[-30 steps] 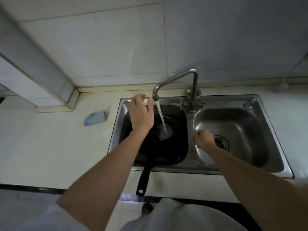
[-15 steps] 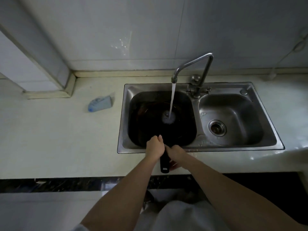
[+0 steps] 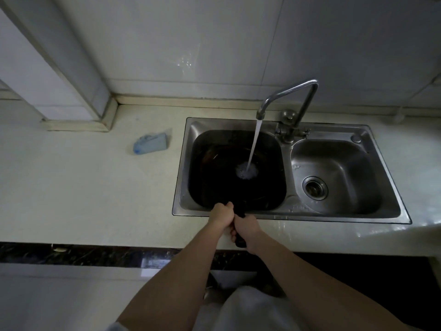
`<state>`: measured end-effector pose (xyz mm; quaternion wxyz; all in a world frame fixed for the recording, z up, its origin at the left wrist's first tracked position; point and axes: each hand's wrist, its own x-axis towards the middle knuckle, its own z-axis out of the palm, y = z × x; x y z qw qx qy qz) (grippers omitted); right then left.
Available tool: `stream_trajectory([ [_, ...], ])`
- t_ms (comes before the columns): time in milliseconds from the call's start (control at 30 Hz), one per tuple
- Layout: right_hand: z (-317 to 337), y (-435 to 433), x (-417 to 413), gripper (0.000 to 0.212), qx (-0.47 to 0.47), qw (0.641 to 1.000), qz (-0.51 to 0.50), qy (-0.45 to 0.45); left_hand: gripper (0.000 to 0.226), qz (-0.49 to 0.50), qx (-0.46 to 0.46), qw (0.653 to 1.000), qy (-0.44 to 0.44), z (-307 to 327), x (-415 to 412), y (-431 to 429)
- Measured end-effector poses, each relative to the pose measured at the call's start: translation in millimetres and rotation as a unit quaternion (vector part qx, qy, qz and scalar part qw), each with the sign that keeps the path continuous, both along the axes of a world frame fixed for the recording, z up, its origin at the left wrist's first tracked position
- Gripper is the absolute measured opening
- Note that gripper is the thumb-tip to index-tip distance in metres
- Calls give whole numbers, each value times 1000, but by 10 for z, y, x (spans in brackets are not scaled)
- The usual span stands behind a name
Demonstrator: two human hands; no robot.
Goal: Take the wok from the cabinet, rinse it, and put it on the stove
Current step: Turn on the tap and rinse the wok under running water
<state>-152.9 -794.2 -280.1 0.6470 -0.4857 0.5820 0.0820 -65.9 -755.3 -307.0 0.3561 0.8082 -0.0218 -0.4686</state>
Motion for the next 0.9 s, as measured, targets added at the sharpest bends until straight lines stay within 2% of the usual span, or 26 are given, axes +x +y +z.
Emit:
stream_trajectory([
  [133, 23, -83, -82, 31, 19, 1000, -9, -11, 36, 24, -19, 999, 44, 13, -53, -65],
  [300, 78, -173, -199, 21, 98, 993, -53, -25, 34, 33, -11, 996, 85, 52, -178, -176],
  [467, 71, -156, -306, 26, 44, 997, -53, -40, 39, 38, -17, 993, 111, 87, -250, -238],
  [567, 115, -155, -422, 22, 26, 997, -31, -59, 39, 55, -23, 982, 181, 124, -336, -262],
  [667, 124, -114, -567, 11, 7, 997, -1, -79, 36, 74, -40, 955, 285, 171, -448, -249],
  [733, 109, -55, -662, 9, -13, 997, 14, -73, 35, 86, -52, 942, 321, 184, -509, -237],
  [800, 93, 13, -742, 16, -34, 997, 32, -66, 31, 106, -54, 936, 330, 142, -582, -216],
  [900, 66, 72, -827, 27, -69, 995, 57, -53, 23, 125, -59, 948, 288, 47, -734, -187],
])
